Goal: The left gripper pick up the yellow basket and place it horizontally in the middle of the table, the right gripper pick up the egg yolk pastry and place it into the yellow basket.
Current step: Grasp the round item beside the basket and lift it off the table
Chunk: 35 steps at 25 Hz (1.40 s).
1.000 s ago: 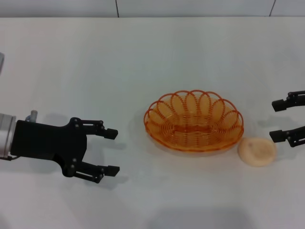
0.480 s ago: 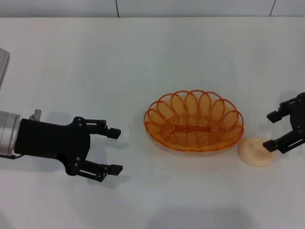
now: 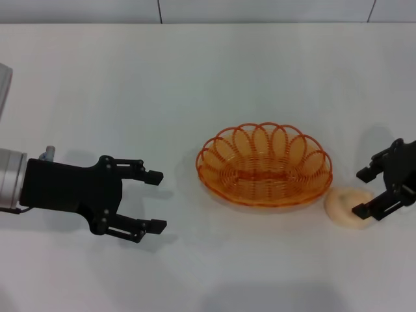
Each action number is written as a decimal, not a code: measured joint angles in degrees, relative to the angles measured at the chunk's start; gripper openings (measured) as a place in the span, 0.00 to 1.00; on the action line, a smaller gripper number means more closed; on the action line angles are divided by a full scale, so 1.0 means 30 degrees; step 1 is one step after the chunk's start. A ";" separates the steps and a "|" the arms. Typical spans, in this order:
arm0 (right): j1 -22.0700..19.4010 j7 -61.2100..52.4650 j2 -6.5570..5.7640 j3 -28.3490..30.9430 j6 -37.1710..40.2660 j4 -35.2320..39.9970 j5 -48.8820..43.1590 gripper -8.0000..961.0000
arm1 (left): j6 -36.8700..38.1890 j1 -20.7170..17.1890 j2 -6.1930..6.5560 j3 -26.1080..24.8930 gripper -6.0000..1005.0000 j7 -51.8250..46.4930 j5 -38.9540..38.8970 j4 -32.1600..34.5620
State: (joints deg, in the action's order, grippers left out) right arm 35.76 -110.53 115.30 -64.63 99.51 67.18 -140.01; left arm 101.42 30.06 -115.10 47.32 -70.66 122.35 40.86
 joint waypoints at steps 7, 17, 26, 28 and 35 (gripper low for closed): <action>-0.0042 -0.0592 0.0067 -0.1220 -0.0919 -0.0638 0.0081 0.73 | 0.0109 -0.0134 -0.0003 0.0042 0.84 0.0134 -0.0002 0.0061; 0.0007 -0.0542 0.0062 -0.1479 -0.1138 -0.1124 0.0044 0.45 | 0.0122 -0.0074 0.0050 0.0048 0.83 0.0109 -0.0003 0.0112; 0.0010 -0.0476 0.0040 -0.1483 -0.1051 -0.1127 0.0039 0.09 | 0.0144 -0.0057 0.0070 0.0048 0.83 0.0037 -0.0003 0.0122; 0.0014 -0.0456 0.0022 -0.1483 -0.1045 -0.1102 0.0034 0.07 | 0.0141 -0.0060 0.0045 0.0048 0.83 0.0034 -0.0003 0.0121; 0.0002 -0.0446 -0.0055 -0.1027 -0.0258 0.0014 0.0094 0.05 | 0.0153 -0.0218 -0.0002 0.0037 0.83 0.0028 -0.0003 0.0326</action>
State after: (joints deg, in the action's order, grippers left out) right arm 35.77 -111.87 115.14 -67.71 98.74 67.23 -139.73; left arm 101.88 29.41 -115.10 47.43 -70.58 122.34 41.84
